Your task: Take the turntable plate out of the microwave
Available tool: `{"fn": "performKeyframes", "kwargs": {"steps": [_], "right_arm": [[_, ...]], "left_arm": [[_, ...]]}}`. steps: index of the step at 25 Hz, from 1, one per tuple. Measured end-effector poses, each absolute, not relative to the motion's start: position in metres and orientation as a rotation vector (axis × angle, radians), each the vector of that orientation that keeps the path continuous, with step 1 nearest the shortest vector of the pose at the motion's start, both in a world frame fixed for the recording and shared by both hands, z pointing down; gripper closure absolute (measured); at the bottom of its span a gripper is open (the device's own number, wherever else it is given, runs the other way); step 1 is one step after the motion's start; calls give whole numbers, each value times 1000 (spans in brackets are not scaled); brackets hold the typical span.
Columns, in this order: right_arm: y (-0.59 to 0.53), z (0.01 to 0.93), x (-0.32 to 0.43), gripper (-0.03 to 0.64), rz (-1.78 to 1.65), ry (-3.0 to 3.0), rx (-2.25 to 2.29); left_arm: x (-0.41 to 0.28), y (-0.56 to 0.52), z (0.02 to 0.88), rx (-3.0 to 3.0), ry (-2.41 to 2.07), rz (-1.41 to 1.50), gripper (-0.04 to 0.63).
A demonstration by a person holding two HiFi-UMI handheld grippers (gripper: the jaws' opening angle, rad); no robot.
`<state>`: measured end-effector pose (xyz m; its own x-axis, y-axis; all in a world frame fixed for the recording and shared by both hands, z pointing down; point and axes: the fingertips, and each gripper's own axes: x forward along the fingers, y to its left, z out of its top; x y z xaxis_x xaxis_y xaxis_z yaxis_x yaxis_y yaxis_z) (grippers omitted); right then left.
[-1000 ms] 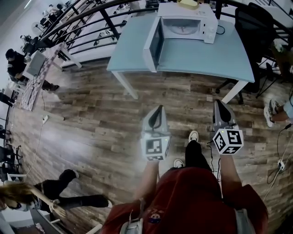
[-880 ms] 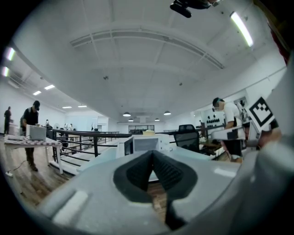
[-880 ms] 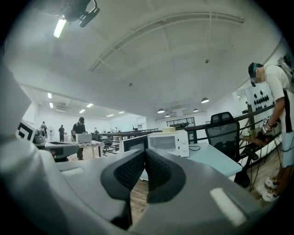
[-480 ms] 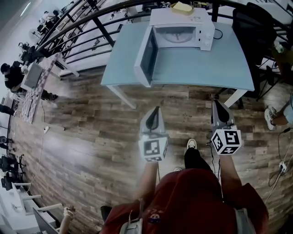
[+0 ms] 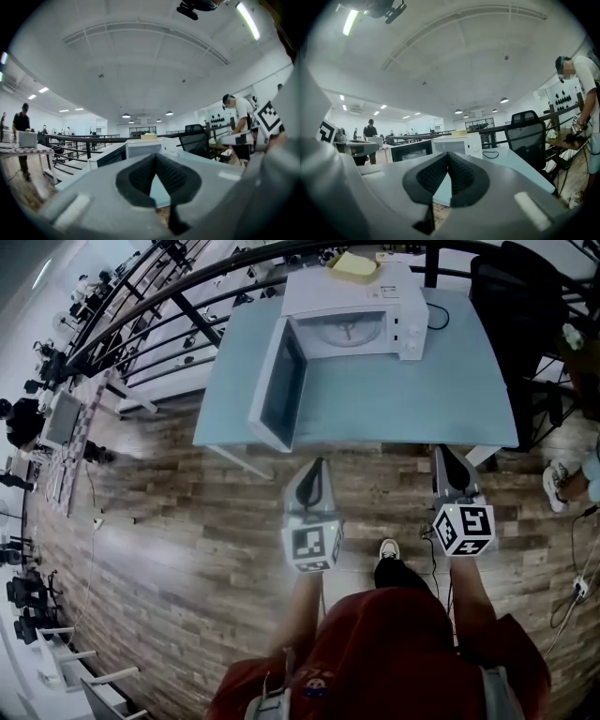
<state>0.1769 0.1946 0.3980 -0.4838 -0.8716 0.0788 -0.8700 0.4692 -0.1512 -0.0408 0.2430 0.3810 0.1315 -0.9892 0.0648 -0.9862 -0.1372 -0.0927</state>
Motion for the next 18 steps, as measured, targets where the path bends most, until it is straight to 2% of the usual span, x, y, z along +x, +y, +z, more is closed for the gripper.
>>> {"fn": "performKeyframes", "kwargs": {"steps": [18], "right_arm": [[57,409,223,615,-335,2647,-1555]], "left_arm": [[6,108,383,-2322,2045,-214,594]]}}
